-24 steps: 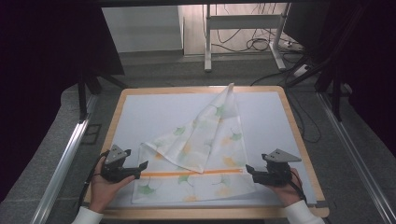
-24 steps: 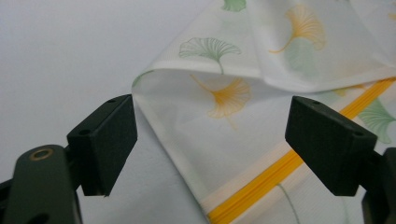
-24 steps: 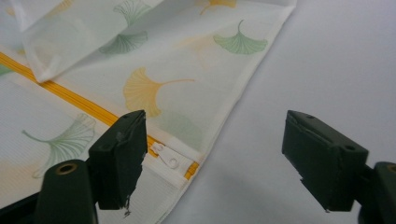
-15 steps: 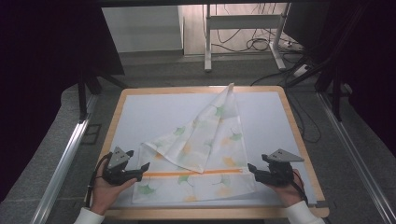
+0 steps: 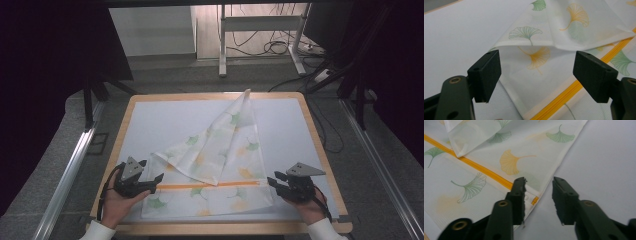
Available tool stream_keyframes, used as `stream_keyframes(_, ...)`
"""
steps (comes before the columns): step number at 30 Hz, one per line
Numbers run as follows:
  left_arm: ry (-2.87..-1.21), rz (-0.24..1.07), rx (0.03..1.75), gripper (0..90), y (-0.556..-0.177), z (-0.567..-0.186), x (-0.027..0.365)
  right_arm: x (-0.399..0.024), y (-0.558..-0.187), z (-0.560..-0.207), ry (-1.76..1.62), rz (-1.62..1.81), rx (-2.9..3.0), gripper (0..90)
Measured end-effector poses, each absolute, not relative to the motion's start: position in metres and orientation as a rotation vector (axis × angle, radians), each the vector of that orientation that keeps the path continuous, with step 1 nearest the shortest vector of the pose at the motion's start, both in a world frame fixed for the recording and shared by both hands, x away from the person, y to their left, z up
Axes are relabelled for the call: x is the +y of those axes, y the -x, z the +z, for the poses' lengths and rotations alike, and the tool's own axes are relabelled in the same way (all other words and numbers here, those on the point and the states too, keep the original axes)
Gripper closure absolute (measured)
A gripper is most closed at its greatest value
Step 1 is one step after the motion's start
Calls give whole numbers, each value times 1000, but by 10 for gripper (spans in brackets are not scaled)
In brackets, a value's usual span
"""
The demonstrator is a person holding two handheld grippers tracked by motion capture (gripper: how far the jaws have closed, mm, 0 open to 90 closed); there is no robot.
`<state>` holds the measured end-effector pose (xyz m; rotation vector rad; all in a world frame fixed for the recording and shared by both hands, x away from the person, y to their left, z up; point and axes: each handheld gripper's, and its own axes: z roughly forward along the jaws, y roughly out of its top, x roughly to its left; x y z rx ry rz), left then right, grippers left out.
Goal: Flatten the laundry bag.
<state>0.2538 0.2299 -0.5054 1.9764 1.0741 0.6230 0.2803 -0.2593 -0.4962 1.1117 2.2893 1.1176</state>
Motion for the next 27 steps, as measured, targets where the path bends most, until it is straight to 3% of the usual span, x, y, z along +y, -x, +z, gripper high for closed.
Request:
stream_keyframes(9,-1964,620,1066,218,-253,-504,228,-258,-279,-497,-1075,1136,2361,884)
stream_keyframes(15,-1938,644,1051,229,-250,-500,224,-256,-278,-497,-1053,1131,2373,888)
stream_keyframes(27,-1953,564,1009,236,-251,-499,212,-243,-276,-500,-1022,1120,2425,889)
